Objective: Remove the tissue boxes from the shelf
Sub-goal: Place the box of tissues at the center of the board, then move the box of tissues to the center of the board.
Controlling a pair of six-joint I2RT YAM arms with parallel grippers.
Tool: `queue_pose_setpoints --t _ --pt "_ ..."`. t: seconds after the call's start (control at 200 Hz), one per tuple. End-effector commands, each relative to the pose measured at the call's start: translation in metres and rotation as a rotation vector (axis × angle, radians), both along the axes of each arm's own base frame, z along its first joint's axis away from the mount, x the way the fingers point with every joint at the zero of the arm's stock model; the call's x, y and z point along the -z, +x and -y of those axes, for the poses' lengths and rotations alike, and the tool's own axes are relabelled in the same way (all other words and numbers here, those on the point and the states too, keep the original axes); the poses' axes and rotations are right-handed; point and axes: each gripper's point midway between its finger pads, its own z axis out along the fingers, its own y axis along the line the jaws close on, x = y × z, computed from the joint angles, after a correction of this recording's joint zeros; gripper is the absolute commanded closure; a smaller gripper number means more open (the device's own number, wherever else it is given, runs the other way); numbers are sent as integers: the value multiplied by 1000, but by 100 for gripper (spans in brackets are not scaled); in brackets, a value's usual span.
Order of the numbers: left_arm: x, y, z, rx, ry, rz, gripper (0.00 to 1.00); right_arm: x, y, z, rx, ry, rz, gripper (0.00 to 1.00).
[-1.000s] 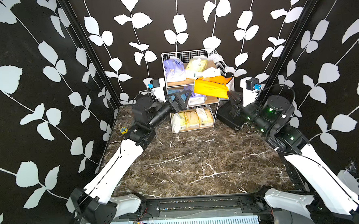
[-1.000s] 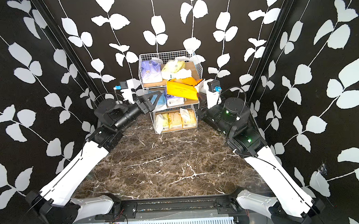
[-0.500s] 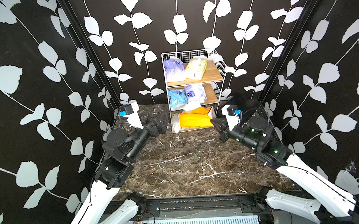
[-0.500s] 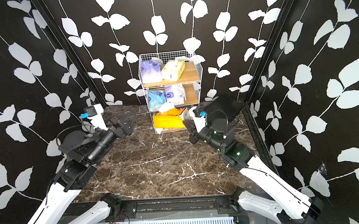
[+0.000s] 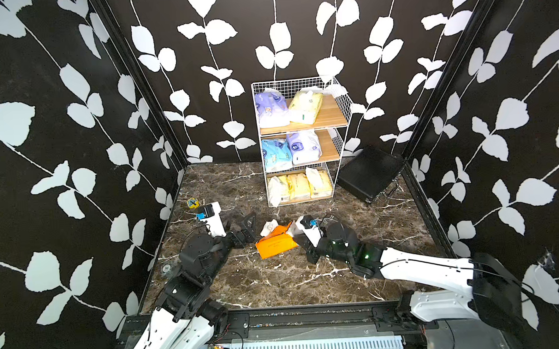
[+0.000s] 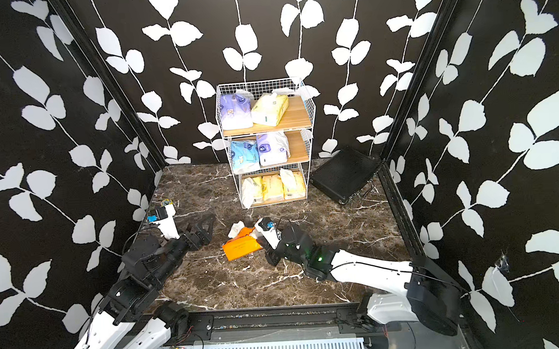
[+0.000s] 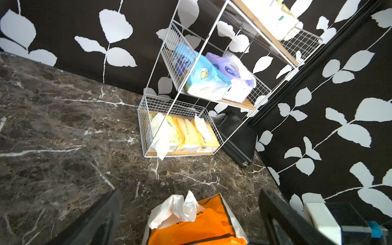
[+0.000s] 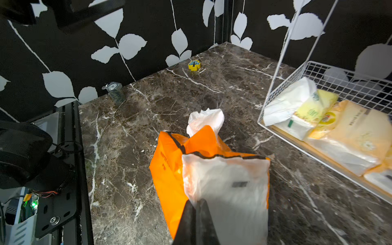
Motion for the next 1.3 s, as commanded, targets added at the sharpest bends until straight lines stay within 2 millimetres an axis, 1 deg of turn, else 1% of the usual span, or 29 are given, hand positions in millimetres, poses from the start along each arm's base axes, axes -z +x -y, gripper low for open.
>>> queue_pose_setpoints --t 0.0,0.12,0.265,0.33,0.375,0.44,0.48,0.52,0.55,0.585,0.685,0.72,0.77,0.84,0.9,1.0,1.09,1.185,1.245,1.295 --pt "11 -5 -8 -33 -28 -20 1 -15 4 -12 22 108 65 100" --pt "21 -10 -12 -41 -42 -33 1 7 1 -13 32 79 49 100" --pt "35 -13 -13 -43 -47 -67 1 34 -4 -1 63 41 21 100" --pt "44 -13 -12 -42 -47 -90 1 47 -8 5 70 22 -4 100" --pt "51 -13 -12 -42 -48 -105 1 55 -11 8 68 7 -23 85" --pt "60 -14 -13 -48 -48 -124 1 66 -16 12 66 -19 -50 83" --pt "65 -15 -15 -55 -49 -133 1 70 -18 14 69 -26 -65 79" --pt "68 -16 -17 -64 -49 -138 1 72 -20 16 72 -31 -78 67" --pt "71 -17 -19 -71 -48 -142 1 71 -20 17 75 -32 -84 56" --pt "74 -18 -21 -78 -44 -145 1 70 -20 19 84 -34 -91 48" --pt "83 -23 -26 -89 -35 -168 1 62 -19 29 130 -49 -118 40" --pt "87 -24 -26 -89 -30 -182 1 60 -17 34 165 -58 -135 39" --pt "95 -26 -26 -87 -27 -203 1 54 -19 36 170 -61 -154 37" --pt "107 -26 -24 -83 -26 -236 1 54 -18 43 217 -85 -204 36" --pt "119 -25 -22 -82 -25 -267 1 58 -25 40 198 -99 -261 36" --pt "136 -23 -19 -89 -23 -318 1 75 -38 30 146 -117 -354 36" --pt "140 -21 -18 -94 -12 -340 1 98 -44 22 130 -162 -397 36" --pt "137 -20 -16 -86 -5 -339 1 117 -42 12 137 -202 -434 35" --pt "136 -18 -14 -78 -12 -338 1 122 -37 2 142 -212 -442 35" --pt "138 -17 -12 -73 -17 -339 1 123 -30 -6 152 -217 -444 35"
